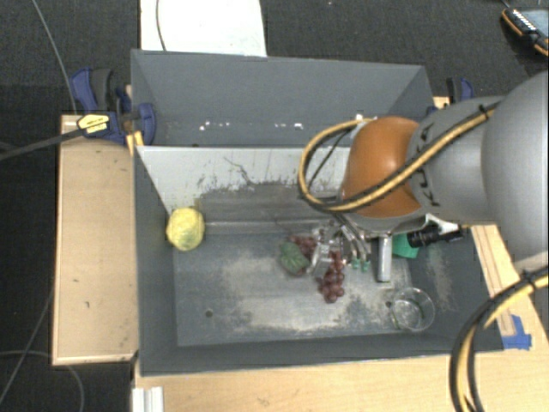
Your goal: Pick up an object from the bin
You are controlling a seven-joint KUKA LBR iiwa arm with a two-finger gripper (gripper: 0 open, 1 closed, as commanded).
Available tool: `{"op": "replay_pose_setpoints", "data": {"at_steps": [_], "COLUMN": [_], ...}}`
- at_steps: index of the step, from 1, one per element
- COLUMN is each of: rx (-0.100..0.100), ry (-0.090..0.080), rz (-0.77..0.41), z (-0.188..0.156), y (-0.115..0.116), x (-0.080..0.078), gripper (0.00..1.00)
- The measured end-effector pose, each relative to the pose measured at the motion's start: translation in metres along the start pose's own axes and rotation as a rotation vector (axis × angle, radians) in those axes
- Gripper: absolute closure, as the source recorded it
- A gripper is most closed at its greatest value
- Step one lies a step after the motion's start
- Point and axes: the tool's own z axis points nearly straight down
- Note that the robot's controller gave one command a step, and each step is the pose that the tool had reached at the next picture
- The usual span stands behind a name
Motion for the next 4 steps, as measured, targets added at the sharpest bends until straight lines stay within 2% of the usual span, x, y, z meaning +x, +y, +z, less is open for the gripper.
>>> {"op": "replay_pose_setpoints", "data": {"at_steps": [2,4], "rx": [-0.002,-0.002], "ry": [-0.004,-0.007], "rz": [0.362,0.382], "z": [-0.001,-0.011], "y": [0.002,0.001], "x": [0.001,0.001], "gripper": [1.00,1.00]}}
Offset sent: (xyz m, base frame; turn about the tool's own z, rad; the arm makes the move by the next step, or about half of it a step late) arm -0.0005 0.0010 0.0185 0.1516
